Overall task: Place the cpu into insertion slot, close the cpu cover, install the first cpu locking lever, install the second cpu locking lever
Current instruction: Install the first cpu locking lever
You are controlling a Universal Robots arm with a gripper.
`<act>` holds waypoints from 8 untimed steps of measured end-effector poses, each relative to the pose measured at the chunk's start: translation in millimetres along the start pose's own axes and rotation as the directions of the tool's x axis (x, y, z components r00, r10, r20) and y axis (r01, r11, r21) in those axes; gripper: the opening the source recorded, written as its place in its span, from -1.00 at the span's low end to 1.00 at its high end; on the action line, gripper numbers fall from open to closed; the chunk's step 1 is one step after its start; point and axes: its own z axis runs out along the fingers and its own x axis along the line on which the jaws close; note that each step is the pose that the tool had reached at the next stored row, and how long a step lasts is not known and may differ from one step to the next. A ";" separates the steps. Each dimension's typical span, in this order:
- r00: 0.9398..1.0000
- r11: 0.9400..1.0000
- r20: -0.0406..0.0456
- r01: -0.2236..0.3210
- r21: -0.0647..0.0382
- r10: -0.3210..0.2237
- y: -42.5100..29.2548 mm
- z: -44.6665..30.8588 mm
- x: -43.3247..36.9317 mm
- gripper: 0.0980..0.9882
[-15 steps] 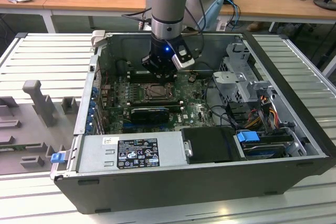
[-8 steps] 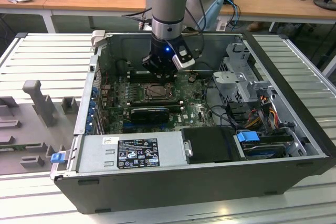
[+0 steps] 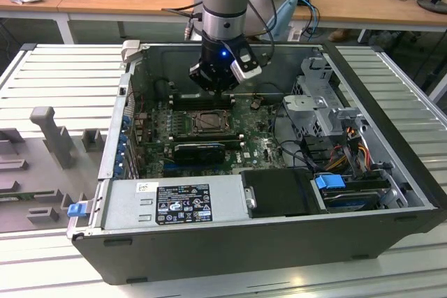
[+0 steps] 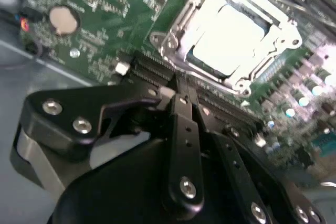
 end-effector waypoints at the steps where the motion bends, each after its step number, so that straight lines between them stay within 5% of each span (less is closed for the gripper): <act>1: 1.000 1.000 0.000 0.000 0.000 0.000 -0.1 0.0 0.0 -0.98; 8: 1.000 1.000 0.000 0.000 0.007 0.000 -3.3 -0.2 0.1 -0.98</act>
